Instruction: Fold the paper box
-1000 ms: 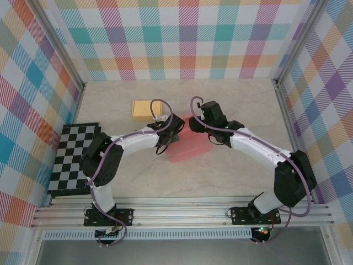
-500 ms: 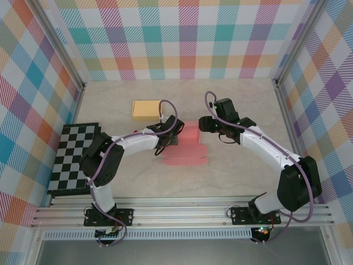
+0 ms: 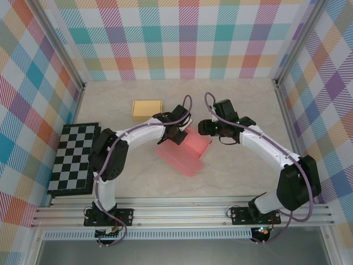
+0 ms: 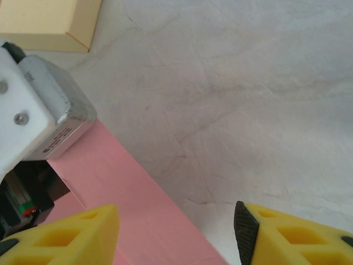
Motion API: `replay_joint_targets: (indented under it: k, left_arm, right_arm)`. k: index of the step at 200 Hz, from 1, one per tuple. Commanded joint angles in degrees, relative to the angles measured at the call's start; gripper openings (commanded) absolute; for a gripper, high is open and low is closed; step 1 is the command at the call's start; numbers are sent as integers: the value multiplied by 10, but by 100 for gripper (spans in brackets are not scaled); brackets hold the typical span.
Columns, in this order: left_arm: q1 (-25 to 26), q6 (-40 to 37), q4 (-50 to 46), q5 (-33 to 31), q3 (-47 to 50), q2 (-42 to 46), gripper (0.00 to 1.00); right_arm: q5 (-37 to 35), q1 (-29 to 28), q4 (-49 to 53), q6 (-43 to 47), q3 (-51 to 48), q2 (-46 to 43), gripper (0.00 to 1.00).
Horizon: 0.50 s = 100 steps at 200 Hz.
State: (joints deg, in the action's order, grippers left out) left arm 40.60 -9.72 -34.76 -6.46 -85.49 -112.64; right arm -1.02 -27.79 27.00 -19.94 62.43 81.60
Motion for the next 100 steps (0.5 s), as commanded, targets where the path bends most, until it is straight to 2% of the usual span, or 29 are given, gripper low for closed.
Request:
replay_joint_targets:
  k: [1,38,64,100]
  left_arm:
    - [-5,-93,-125,41,-32,-25,0]
    - [-5,-141,-170,32,-63,-35,0]
    - [0,-175,-221,14,-97,-58,4]
    - [15,-209,-279,-54,-141,-110,8]
  right_arm:
    - [-19,10,24,-12,-25,-47,59]
    - [-46,20,30,-19,-57,-106,61]
    - [-48,23,33,-27,-77,-137,62]
    - [-52,25,32,-33,-102,-164,62]
